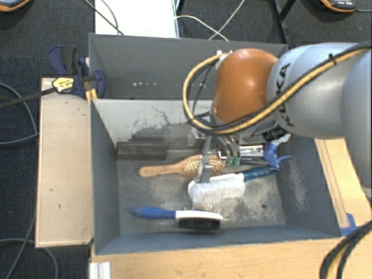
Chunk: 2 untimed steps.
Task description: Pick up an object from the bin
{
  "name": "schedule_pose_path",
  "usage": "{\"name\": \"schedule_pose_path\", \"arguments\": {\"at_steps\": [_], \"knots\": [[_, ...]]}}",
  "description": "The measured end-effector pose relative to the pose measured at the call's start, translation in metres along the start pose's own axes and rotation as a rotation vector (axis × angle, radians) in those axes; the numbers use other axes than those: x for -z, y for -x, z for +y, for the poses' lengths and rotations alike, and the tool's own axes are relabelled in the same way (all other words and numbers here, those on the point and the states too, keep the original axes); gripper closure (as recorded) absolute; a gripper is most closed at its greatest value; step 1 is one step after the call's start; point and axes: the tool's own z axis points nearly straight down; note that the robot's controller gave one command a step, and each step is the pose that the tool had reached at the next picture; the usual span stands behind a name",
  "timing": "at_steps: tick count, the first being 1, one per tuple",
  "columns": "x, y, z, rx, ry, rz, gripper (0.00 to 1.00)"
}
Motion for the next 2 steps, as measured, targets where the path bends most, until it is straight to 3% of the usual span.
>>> {"name": "schedule_pose_path", "arguments": {"at_steps": [1, 2], "knots": [[0.004, 0.002, -0.001, -0.004, 0.001, -0.008, 0.00], [-0.088, 0.018, -0.038, 0.022, 0.002, -0.010, 0.00]]}}
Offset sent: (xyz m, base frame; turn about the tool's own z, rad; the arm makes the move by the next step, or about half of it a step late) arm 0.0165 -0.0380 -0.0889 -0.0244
